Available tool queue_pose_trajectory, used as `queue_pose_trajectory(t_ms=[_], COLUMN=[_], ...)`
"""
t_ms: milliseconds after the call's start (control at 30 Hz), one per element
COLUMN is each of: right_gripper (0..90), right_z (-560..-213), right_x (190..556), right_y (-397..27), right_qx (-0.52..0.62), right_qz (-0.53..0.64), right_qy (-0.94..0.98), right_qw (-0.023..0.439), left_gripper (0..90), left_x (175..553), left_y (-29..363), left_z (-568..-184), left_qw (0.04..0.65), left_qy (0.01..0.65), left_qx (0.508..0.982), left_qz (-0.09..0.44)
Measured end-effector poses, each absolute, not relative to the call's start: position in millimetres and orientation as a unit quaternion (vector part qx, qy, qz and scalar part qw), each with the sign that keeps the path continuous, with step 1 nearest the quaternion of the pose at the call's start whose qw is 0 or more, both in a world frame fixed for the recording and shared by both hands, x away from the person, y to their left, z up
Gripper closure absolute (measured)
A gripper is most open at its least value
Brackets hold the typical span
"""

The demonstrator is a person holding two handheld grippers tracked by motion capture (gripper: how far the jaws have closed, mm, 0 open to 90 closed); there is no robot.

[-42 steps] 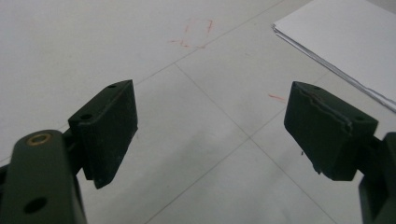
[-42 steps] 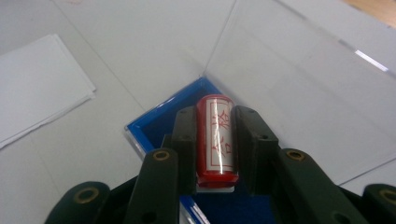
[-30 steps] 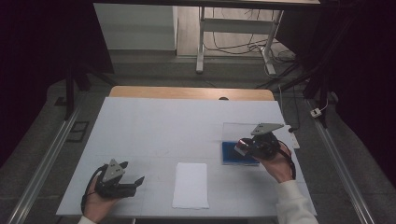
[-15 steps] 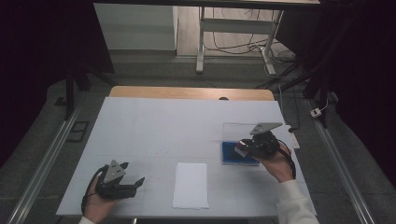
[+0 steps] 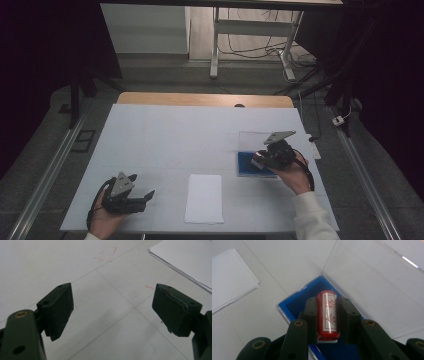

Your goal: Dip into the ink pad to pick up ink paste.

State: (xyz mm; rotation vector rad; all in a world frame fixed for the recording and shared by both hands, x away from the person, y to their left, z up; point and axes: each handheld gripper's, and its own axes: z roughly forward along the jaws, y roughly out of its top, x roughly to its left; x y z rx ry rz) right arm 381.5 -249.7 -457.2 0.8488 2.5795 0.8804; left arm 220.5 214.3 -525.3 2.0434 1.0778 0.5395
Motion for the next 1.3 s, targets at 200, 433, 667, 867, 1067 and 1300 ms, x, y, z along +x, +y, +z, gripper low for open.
queue_pose_trajectory(t_ms=[200,433,667,867,1067,1300], right_gripper=[70.2,70.1,70.2,70.3,70.5,70.7], right_z=[-465.7,-465.5,-466.8,-467.3,-467.3,-468.3], right_x=[385.7,385.9,386.9,387.8,386.8,387.9], right_y=[-245.1,-244.5,-245.2,-246.9,-244.2,-243.5], right_qx=[0.295,0.295,0.298,0.302,0.302,0.302], right_qz=[0.288,0.288,0.286,0.284,0.276,0.268], right_qy=[0.9,0.899,0.899,0.899,0.901,0.903], right_qw=[0.14,0.148,0.147,0.141,0.145,0.142], left_gripper=[17.6,17.6,17.6,17.6,17.7,17.7], left_x=[220.4,220.0,220.2,220.2,219.9,219.5], left_y=[214.7,215.0,214.9,214.7,214.7,215.1], left_z=[-526.2,-526.4,-527.1,-527.4,-527.8,-528.4], left_qw=[0.373,0.373,0.372,0.372,0.37,0.369], left_qy=[0.421,0.421,0.422,0.42,0.42,0.421], left_qx=[0.8,0.799,0.8,0.801,0.802,0.803], left_qz=[0.211,0.21,0.21,0.208,0.208,0.207])
